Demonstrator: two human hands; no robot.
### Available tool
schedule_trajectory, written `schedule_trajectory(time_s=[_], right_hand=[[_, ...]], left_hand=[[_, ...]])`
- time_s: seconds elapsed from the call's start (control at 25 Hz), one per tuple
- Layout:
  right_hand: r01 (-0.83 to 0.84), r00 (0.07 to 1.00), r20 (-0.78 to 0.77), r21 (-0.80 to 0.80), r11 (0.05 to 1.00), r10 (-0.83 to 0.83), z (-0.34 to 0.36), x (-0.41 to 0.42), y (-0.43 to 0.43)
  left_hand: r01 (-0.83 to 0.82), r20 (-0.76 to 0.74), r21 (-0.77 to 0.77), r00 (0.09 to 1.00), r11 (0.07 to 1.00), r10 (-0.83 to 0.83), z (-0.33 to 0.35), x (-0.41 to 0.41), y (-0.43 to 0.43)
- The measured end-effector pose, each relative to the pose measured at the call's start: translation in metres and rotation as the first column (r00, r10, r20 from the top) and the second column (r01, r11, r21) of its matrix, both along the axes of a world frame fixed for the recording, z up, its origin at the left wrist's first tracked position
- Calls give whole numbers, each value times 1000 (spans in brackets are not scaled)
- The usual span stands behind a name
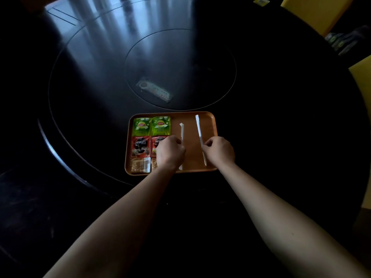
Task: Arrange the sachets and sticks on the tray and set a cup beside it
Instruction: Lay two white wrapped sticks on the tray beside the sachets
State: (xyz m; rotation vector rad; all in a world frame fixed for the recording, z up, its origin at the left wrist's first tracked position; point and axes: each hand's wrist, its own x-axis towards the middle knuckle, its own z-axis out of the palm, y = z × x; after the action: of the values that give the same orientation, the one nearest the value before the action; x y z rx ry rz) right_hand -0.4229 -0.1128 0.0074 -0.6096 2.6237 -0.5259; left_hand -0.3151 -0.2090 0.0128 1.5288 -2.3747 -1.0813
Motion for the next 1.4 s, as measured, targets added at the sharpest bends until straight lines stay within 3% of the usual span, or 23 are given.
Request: schedule_trajectory(time_s=[0.32,0.52,0.68,1.04,1.2,1.4], right_hand=[[-62,997,-39,113,992,67,-2,2,-6],[-240,932,-243,145,960,270,-9,7,2],[-297,912,-271,77,952,306,-17,12,2],[-314,934,-186,-29,949,304,-19,12,10],[-441,874,-209,40,897,439,-19,12,16],[-415,884,-207,63,908,419,-18,11,14]], left_hand=[[73,35,-97,997,993,-69,-5,-1,3],[369,182,-158,923,916,-340,-5,12,8],[541,277,-199,831,817,-483,-2,18,10],[639,245,-175,765,749,-595,-3,16,6],[643,239,-198,764,740,-599,-4,15,3],[632,270,-208,770,746,-578,-4,10,0]])
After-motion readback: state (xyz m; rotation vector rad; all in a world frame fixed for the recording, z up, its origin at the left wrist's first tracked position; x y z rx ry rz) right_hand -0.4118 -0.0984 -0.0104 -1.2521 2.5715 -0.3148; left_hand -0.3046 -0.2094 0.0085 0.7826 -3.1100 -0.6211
